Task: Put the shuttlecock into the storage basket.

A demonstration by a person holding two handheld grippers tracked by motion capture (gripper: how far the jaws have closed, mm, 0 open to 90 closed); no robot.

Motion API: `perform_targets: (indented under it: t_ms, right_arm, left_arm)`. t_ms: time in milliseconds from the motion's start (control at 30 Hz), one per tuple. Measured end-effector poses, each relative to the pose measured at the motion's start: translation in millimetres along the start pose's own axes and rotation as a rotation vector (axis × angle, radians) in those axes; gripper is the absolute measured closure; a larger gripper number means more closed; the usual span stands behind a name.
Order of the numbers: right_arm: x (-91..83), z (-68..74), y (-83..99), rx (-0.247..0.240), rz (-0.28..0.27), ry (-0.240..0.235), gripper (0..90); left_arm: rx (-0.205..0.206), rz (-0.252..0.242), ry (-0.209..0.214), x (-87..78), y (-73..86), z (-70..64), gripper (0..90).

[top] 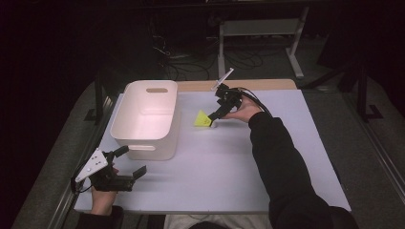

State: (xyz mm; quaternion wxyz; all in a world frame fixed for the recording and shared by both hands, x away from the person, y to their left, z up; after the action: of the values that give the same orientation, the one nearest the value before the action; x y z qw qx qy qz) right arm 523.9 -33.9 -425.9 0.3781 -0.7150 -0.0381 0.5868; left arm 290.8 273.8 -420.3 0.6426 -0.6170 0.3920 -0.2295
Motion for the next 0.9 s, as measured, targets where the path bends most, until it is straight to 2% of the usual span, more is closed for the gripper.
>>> perform_targets:
  t_ms: [100,167,433,533,733,900]
  right_arm:
    - [7.1,-0.3,2.4,-0.002,0.013,-0.009,1.6]
    - [11.9,-0.2,4.4,-0.01,0.025,-0.011,0.0]
    - [28.2,2.1,11.0,-0.018,0.068,-0.047,0.0]
    - [33.7,3.3,13.5,-0.055,0.083,-0.037,0.0]
    - [41.3,2.5,18.7,-0.062,0.105,-0.04,0.0]
    - [41.7,3.9,19.3,-0.078,0.106,-0.058,11.7]
  left_arm:
    - [-0.001,0.0,0.0,0.0,0.0,0.0,0.0]
    - [-0.001,-0.001,0.001,-0.1,0.0,0.0,0.0]
    - [0.0,-0.001,0.0,-0.3,0.0,0.0,0.0]
    - [0.0,-0.001,0.0,-0.2,0.0,0.0,0.0]
    - [-0.001,0.0,-0.001,-0.2,0.1,0.1,0.0]
    - [-0.001,0.0,-0.001,-0.3,0.1,-0.1,0.0]
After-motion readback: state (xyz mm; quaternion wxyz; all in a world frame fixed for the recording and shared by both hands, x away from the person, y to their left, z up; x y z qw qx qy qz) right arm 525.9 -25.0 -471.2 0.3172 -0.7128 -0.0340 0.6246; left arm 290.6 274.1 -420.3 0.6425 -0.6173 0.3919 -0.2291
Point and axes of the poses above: each handheld gripper's, and its own axes: x roughly forward along the jaws, y roughly out of its underside, z roughly to its left, the point moved 6 cm from there along x, roughly forward along the jaws, and after that the axes turned 7 degrees about y, right-handed, at the moved point
